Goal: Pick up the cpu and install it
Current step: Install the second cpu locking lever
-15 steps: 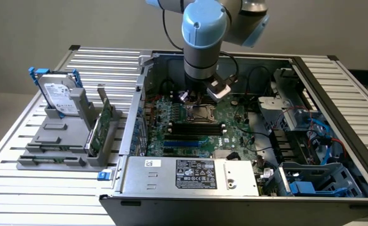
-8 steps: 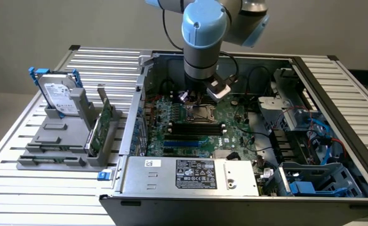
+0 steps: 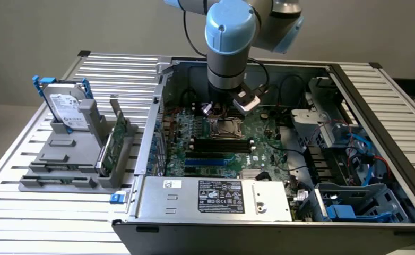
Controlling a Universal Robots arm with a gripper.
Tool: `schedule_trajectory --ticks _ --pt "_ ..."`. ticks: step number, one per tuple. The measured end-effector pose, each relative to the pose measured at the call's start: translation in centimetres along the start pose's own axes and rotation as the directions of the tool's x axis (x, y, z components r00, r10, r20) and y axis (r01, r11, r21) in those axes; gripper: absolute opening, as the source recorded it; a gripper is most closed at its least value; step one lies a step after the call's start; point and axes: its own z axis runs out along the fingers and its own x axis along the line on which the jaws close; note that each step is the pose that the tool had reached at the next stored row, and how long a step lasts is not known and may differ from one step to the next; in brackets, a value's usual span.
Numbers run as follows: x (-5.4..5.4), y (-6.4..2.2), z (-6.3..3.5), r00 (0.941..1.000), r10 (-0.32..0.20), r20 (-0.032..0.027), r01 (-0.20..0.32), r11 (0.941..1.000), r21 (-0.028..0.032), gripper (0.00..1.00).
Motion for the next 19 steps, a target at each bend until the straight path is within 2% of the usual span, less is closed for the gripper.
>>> schedule_trajectory --ticks 19 --pt "0.00 0.00 0.00 1.0000 0.000 0.0000 0.000 1.0000 0.0000 0.11"
